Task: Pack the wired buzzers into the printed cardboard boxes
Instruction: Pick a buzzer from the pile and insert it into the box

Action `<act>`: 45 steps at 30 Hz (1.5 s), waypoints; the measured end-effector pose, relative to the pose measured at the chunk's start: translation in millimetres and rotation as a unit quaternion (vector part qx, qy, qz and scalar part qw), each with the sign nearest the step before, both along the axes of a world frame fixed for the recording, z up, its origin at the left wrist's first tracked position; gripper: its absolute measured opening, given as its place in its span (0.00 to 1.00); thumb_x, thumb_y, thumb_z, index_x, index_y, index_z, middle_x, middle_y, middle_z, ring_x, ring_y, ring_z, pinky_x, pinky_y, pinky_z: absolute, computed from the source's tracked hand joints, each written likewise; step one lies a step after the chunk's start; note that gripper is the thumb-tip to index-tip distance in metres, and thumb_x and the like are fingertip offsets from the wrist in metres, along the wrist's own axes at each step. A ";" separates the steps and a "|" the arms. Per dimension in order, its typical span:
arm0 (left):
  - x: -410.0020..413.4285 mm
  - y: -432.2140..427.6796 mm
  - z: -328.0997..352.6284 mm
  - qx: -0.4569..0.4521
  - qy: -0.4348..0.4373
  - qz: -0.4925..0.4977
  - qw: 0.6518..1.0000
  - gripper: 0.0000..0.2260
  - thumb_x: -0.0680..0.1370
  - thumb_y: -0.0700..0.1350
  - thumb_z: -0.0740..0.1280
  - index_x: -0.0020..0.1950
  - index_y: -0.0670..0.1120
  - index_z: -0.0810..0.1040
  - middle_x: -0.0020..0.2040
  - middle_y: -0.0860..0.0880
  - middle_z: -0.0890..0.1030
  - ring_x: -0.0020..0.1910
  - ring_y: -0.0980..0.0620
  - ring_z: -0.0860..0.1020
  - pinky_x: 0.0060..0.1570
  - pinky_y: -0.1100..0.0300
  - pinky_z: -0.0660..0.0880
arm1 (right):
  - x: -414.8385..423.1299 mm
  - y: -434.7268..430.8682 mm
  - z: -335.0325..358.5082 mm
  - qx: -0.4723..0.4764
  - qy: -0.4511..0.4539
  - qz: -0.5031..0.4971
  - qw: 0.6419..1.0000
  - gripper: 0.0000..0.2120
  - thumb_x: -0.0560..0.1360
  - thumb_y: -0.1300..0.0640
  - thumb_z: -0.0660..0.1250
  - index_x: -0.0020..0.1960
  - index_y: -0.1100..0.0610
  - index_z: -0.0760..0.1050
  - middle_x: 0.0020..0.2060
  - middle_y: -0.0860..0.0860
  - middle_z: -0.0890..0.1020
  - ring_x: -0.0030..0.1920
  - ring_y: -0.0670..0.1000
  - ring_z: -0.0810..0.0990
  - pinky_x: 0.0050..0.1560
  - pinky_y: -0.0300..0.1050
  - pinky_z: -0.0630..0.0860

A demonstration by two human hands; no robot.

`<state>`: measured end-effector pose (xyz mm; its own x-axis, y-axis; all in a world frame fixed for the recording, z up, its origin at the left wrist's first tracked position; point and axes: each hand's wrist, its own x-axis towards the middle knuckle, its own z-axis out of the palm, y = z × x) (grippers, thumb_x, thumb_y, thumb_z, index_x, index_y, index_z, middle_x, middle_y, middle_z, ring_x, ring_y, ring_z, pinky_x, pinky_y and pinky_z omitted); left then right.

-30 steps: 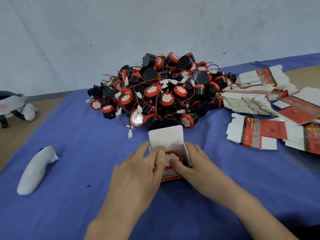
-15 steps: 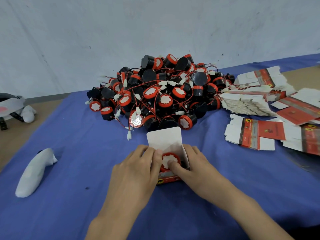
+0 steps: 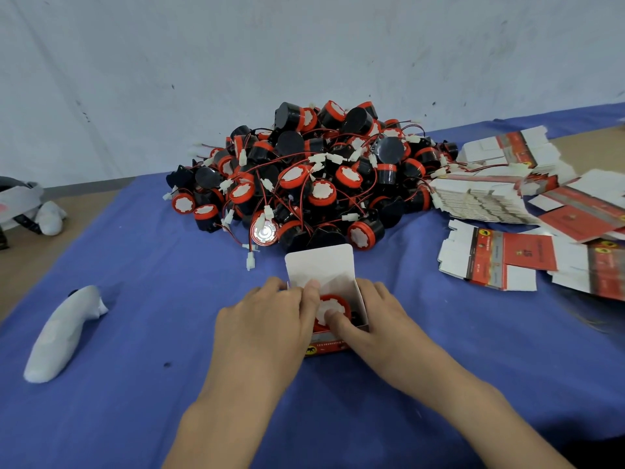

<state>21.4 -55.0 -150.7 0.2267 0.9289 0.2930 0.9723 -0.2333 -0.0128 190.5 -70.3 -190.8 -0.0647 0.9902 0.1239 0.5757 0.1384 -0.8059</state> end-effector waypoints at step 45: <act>-14.9 17.3 -15.6 -0.284 -0.480 -0.076 0.827 0.05 0.82 0.50 0.65 0.57 0.56 0.79 0.50 0.57 0.84 0.43 0.66 0.80 0.37 0.73 0.72 | 16.4 7.6 2.3 -0.045 0.144 0.045 0.988 0.12 0.84 0.50 0.61 0.62 0.33 0.71 0.52 0.48 0.82 0.53 0.52 0.80 0.55 0.51 0.78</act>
<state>6.5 -37.6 -166.2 0.2697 0.9606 -0.0674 0.4297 -0.0574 0.9011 206.9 -62.8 -188.5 -0.1287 0.9898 0.0618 0.3097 0.0993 -0.9456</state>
